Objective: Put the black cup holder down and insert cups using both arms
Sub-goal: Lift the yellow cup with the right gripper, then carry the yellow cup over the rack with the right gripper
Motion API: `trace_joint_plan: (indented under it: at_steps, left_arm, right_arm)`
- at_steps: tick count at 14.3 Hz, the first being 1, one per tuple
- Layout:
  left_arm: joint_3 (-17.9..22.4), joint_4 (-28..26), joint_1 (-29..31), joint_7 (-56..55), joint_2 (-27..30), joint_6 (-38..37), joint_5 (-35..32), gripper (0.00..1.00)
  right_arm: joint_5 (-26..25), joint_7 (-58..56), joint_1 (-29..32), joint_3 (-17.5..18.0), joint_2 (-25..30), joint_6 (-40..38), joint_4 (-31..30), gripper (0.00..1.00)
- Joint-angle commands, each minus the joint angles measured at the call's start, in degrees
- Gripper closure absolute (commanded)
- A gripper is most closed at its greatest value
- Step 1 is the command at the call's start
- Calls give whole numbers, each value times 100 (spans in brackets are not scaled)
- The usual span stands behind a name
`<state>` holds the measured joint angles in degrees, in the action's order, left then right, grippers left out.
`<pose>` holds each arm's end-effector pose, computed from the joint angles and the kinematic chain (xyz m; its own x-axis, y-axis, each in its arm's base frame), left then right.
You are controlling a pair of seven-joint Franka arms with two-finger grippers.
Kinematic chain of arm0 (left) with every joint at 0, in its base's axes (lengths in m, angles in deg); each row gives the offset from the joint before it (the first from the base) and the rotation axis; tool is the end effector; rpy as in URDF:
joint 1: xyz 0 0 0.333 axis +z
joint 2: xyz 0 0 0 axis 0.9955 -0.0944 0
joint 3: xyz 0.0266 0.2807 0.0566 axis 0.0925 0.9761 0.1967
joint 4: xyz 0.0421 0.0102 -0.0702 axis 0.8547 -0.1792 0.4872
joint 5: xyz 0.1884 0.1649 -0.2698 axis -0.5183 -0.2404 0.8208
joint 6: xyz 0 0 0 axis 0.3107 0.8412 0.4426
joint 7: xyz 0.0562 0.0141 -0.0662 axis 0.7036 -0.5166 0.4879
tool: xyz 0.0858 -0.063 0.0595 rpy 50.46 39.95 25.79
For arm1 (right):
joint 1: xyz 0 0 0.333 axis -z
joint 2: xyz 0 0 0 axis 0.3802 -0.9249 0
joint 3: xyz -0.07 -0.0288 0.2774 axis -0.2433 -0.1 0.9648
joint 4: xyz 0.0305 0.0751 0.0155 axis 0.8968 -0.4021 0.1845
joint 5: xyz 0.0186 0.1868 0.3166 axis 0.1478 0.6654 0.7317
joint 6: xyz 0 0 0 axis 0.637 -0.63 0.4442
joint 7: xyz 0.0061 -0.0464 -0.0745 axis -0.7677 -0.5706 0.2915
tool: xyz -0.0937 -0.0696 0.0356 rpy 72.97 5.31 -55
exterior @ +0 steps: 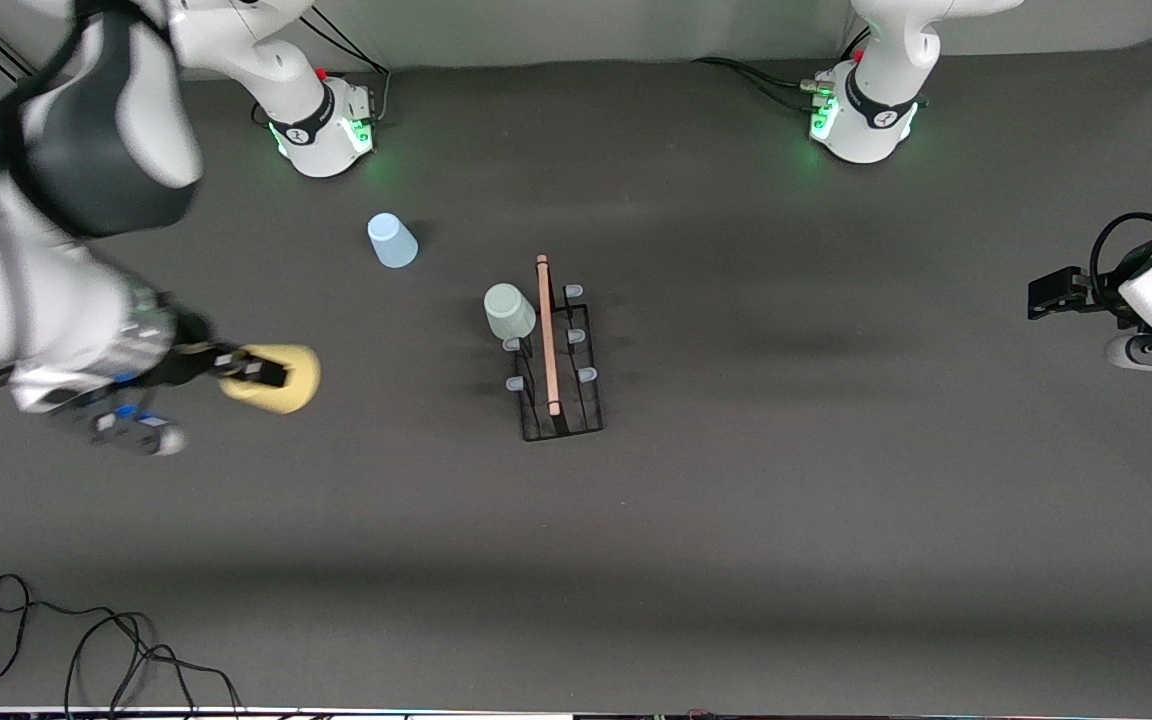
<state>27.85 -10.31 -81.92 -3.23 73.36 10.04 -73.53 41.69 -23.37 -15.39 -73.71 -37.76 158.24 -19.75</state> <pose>0.5462 0.0134 0.5068 0.9794 -0.1440 -0.1414 -0.1488 -0.9886 -0.0238 0.5848 0.1795 0.5041 0.9052 -0.3884 -0.1726 -0.3959 -0.9182 -0.0102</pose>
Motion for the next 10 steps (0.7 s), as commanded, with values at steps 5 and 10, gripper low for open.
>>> trace_joint_plan:
  at_steps: [5, 10]
  left_arm:
    - [18, 46, -11, -50, -7, -31, 54, 1]
    - [18, 46, -11, -50, -7, -31, 54, 1]
  right_arm:
    - [-73, 3679, -1568, 9, -227, 699, -241, 89]
    - [-134, 4095, -1992, 9, -342, 1762, -944, 89]
